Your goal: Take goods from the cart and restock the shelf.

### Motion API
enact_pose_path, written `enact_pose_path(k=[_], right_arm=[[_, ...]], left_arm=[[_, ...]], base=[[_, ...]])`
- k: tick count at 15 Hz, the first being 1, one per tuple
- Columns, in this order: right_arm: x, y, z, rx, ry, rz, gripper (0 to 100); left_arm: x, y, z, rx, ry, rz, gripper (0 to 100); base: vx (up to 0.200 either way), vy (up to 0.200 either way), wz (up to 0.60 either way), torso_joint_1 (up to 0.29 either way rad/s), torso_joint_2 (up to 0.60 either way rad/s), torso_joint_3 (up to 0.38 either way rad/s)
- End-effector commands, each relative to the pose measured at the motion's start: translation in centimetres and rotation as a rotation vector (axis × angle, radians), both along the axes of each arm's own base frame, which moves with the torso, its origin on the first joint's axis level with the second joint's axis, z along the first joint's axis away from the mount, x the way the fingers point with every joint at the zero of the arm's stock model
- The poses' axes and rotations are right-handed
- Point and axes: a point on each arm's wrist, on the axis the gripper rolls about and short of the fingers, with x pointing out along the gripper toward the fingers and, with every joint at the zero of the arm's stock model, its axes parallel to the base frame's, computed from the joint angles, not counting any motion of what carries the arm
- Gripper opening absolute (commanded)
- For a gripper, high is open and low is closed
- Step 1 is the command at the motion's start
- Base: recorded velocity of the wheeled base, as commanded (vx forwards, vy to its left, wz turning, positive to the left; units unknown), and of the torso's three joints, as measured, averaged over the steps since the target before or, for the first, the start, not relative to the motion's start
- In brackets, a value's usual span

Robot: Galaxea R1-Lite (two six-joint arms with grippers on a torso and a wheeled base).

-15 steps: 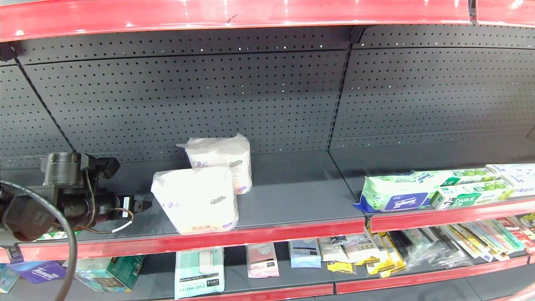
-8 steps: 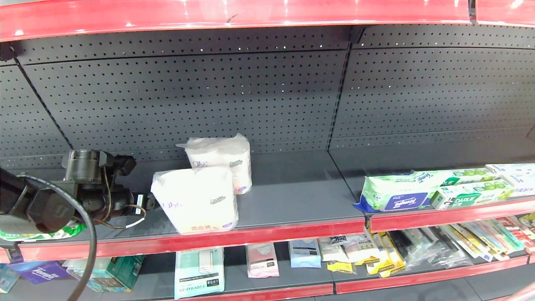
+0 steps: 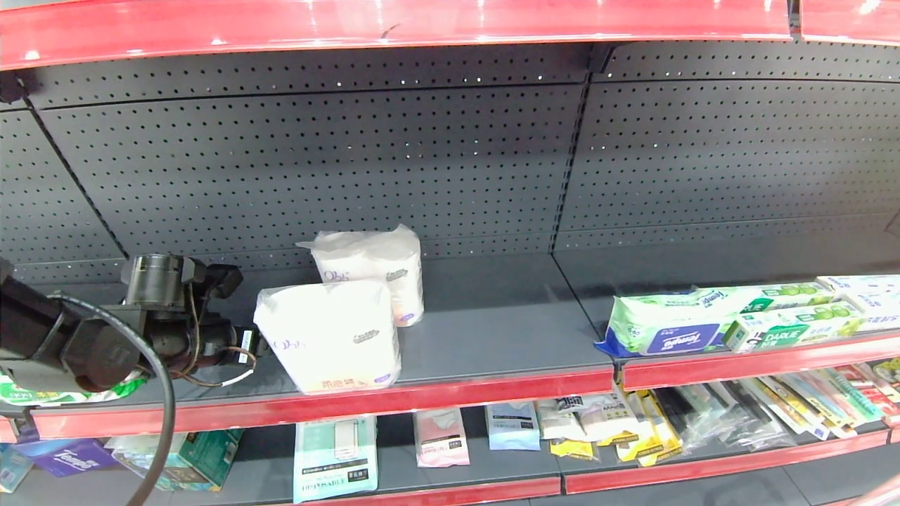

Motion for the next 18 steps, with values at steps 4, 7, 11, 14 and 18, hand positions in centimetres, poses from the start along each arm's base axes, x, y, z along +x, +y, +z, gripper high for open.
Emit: enact_pose_path(k=[4, 7, 11, 14, 18], right_arm=[[0.0, 0.0, 0.0, 0.000, 0.001, 0.000, 100], [0.0, 0.0, 0.0, 0.000, 0.001, 0.000, 100], [0.0, 0.0, 0.0, 0.000, 0.001, 0.000, 100], [0.0, 0.0, 0.0, 0.000, 0.001, 0.000, 100], [0.0, 0.0, 0.0, 0.000, 0.001, 0.000, 100]], left_arm=[[0.6, -0.3, 0.2, -0.001, -0.015, -0.009, 100], [0.6, -0.7, 0.2, 0.002, -0.014, -0.020, 100], [0.6, -1.0, 0.2, 0.001, -0.012, -0.029, 100], [0.7, -1.3, 0.1, 0.002, -0.009, -0.039, 100], [0.7, -1.4, 0.0, 0.003, -0.005, -0.041, 100]], base=[[0.000, 0.000, 0.00, 0.000, 0.00, 0.000], [0.000, 0.000, 0.00, 0.000, 0.00, 0.000], [0.000, 0.000, 0.00, 0.000, 0.00, 0.000], [0.000, 0.000, 0.00, 0.000, 0.00, 0.000], [0.000, 0.000, 0.00, 0.000, 0.00, 0.000]])
